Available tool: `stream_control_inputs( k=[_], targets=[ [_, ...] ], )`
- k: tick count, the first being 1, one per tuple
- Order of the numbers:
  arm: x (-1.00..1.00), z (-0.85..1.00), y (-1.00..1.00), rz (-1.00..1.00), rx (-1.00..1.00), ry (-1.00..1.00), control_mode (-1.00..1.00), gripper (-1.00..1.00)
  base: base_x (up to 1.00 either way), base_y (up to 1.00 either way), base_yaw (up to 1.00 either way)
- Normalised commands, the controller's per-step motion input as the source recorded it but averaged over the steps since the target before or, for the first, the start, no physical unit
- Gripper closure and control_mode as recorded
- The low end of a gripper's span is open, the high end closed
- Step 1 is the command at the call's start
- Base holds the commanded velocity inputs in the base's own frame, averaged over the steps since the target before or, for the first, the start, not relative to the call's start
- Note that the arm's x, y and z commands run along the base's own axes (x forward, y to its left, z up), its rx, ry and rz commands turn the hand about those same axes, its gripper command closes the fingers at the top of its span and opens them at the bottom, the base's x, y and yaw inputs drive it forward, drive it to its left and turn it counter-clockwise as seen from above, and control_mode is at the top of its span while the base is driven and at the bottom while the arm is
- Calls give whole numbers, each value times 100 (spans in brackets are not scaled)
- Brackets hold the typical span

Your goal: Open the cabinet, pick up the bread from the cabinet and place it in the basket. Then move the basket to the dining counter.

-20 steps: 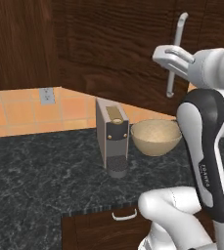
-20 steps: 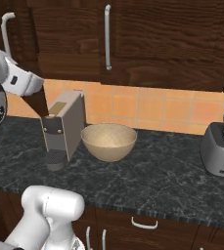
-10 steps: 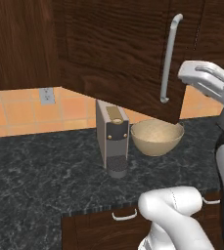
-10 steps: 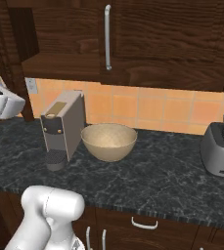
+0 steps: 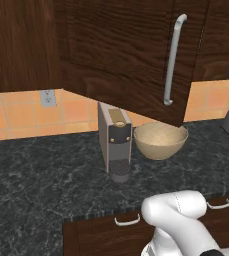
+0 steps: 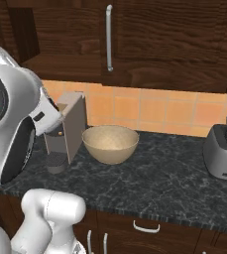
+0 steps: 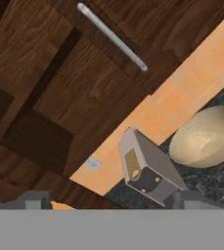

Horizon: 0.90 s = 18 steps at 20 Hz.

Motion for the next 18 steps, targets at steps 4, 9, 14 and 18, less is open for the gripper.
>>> stream_control_inputs(
  k=[4, 9, 14, 18],
  targets=[
    [71, -6, 0, -1, 31, 12, -100, -100, 0, 0, 0],
    [71, -34, 4, 0, 37, 12, -100, -100, 0, 0, 0],
    [95, -9, 24, 9, 21, 26, -100, -100, 0, 0, 0],
    [60, -3, 59, 16, 13, 8, -100, -100, 0, 0, 0]
  ],
)
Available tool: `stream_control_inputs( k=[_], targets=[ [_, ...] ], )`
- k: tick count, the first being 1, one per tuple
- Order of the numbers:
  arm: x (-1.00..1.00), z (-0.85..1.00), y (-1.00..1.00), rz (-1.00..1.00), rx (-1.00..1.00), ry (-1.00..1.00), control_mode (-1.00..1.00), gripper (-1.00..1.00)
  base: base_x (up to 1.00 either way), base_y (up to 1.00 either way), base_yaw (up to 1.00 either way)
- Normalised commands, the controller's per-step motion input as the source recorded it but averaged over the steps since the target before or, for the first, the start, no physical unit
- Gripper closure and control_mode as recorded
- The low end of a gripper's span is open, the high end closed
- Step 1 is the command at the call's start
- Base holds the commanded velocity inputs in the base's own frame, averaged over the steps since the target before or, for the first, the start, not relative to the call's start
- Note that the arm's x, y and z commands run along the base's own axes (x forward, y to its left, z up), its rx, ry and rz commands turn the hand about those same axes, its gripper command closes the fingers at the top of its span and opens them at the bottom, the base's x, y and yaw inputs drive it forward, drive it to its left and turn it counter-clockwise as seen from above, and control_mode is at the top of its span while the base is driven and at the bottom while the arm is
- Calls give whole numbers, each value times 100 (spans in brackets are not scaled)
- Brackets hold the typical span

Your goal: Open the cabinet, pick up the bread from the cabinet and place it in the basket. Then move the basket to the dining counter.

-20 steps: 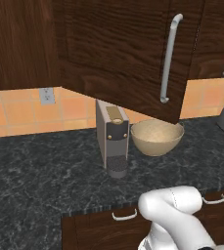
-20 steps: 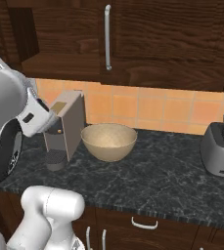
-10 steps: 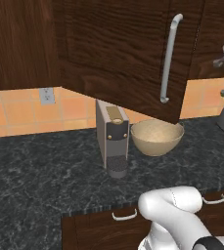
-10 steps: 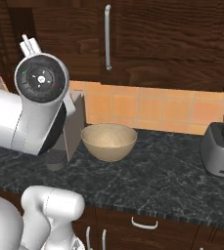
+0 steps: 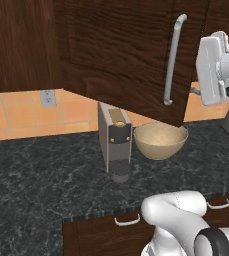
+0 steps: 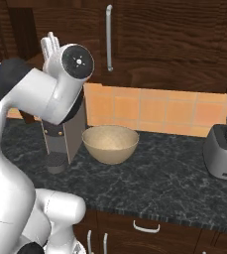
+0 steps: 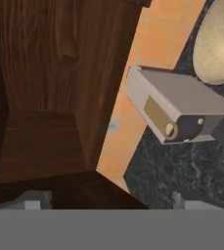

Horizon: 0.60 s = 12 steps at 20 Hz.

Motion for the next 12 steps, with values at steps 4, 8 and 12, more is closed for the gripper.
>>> stream_control_inputs(
  k=[4, 8, 12],
  targets=[
    [6, -1, 43, 29, 27, 0, -100, -100, 0, 0, 0],
    [-29, -1, 71, 38, 28, 0, -100, -100, 0, 0, 0],
    [-76, -3, 93, 43, 20, 0, -100, -100, 0, 0, 0]
  ],
)
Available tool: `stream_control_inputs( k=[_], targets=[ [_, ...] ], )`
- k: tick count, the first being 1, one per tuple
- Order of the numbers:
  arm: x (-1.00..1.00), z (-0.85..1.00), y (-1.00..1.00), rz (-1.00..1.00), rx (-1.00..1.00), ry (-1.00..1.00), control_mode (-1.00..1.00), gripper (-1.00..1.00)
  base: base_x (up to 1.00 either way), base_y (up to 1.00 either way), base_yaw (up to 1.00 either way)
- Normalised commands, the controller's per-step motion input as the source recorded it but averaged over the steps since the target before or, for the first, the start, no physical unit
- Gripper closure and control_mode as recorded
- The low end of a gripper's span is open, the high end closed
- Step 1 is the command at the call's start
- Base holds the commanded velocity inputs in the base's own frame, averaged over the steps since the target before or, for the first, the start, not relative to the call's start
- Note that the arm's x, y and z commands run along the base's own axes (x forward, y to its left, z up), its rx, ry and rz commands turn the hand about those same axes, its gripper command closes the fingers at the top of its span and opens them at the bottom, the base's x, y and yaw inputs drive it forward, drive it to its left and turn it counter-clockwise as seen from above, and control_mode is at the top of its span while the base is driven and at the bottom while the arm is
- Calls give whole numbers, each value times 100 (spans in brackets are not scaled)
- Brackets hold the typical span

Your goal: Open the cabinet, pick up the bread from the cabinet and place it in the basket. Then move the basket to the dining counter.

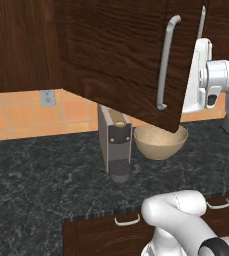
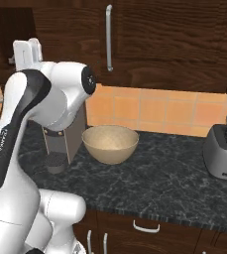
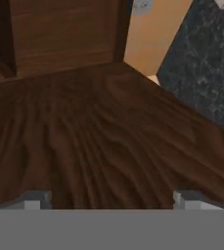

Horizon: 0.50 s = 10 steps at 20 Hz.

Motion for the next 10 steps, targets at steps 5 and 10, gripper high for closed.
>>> stream_control_inputs(
  k=[5, 10],
  targets=[
    [-77, -9, 100, 31, 3, 0, -100, -100, 0, 0, 0],
    [-9, -5, 100, 1, -5, -8, -100, -100, 0, 0, 0]
  ],
)
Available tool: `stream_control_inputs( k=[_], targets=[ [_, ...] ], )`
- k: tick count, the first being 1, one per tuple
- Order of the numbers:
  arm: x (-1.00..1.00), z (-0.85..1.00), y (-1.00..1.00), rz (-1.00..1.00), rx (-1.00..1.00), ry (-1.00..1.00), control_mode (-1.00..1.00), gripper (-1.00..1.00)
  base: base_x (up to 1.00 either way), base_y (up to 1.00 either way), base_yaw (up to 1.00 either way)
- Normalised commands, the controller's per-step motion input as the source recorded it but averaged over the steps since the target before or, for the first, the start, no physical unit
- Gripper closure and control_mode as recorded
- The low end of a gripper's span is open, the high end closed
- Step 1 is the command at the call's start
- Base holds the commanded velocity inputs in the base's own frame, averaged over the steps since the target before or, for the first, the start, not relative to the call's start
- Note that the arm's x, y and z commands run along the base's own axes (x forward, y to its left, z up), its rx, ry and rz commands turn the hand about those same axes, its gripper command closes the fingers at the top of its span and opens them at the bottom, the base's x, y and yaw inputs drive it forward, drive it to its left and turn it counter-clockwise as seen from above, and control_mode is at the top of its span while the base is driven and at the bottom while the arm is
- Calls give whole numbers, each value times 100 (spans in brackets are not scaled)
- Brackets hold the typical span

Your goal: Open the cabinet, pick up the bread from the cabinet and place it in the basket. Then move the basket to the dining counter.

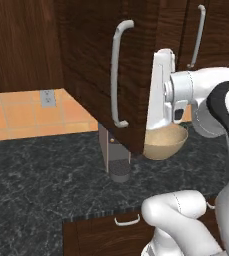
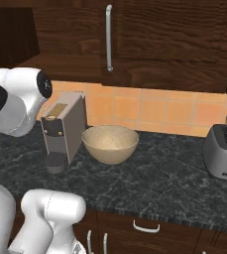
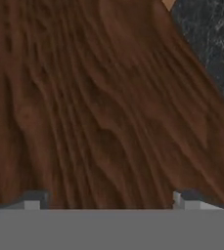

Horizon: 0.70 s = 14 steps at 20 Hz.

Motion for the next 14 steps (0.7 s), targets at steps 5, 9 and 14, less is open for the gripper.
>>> stream_control_inputs(
  k=[5, 9, 14],
  targets=[
    [39, -13, 91, -14, -23, -19, -100, -100, 0, 0, 0],
    [18, -16, -46, -24, -17, -28, -100, -100, 0, 0, 0],
    [7, 0, -100, -13, -2, -28, -100, -100, 0, 0, 0]
  ],
)
